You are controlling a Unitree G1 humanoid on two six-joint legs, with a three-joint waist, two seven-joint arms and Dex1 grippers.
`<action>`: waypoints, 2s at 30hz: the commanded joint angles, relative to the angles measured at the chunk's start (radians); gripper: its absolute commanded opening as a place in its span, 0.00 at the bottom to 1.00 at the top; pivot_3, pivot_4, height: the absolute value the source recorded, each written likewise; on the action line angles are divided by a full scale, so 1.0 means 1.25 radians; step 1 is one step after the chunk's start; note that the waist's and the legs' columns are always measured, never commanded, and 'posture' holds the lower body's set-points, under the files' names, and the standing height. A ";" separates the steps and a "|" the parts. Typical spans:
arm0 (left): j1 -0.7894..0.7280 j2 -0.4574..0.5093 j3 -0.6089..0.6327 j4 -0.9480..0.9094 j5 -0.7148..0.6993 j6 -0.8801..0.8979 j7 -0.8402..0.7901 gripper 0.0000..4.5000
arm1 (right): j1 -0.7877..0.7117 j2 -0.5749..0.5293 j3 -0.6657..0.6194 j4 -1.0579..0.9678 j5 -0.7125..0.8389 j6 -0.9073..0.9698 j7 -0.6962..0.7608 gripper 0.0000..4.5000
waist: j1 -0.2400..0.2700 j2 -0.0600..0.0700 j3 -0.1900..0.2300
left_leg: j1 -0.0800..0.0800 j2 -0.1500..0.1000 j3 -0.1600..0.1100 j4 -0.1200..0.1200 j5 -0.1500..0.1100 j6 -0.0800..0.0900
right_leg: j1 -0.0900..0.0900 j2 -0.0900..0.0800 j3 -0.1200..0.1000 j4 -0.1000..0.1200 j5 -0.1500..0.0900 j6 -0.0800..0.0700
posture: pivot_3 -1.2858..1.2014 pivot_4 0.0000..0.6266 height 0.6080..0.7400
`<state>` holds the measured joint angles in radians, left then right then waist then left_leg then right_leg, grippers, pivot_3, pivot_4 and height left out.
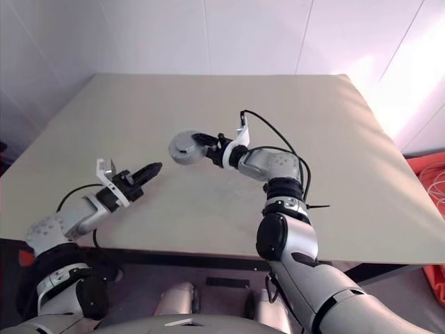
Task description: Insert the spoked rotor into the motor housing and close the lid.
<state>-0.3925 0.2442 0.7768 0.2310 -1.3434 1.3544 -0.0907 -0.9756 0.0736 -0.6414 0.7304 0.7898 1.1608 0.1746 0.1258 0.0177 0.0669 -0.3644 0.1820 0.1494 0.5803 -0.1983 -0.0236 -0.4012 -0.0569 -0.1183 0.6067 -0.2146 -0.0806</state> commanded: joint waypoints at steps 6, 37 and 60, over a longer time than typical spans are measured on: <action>0.021 0.017 -0.046 -0.083 -0.053 -0.058 -0.001 0.20 | -0.030 -0.006 0.041 -0.007 0.019 -0.044 0.033 0.45 | 0.000 0.000 0.000 | -0.001 0.000 0.000 0.000 0.000 0.000 | 0.000 0.000 0.000 0.000 0.000 0.000 | 0.52 0.00 1.00; -0.063 -0.008 -0.225 0.166 -0.199 -0.081 -0.046 0.71 | -0.019 0.010 0.038 -0.098 0.089 0.096 0.042 0.45 | 0.001 -0.001 0.000 | -0.001 0.000 0.000 0.001 0.000 0.000 | 0.000 0.000 0.000 0.000 0.000 0.000 | 0.52 0.00 1.00; -0.073 0.001 -0.187 0.172 -0.122 -0.156 -0.135 0.71 | -0.014 0.014 0.054 -0.103 0.080 0.086 0.042 0.45 | 0.003 -0.001 0.000 | -0.001 0.000 0.000 0.002 0.000 0.000 | 0.000 0.000 0.000 0.001 0.000 0.000 | 0.52 0.00 1.00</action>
<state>-0.4683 0.2414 0.5393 0.4721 -1.5016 1.1630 -0.2460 -0.9639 0.0861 -0.5715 0.6513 0.8345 1.2746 0.1946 0.1294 0.0165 0.0669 -0.3659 0.1818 0.1489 0.5822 -0.1982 -0.0237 -0.4014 -0.0567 -0.1183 0.6077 -0.2141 -0.0800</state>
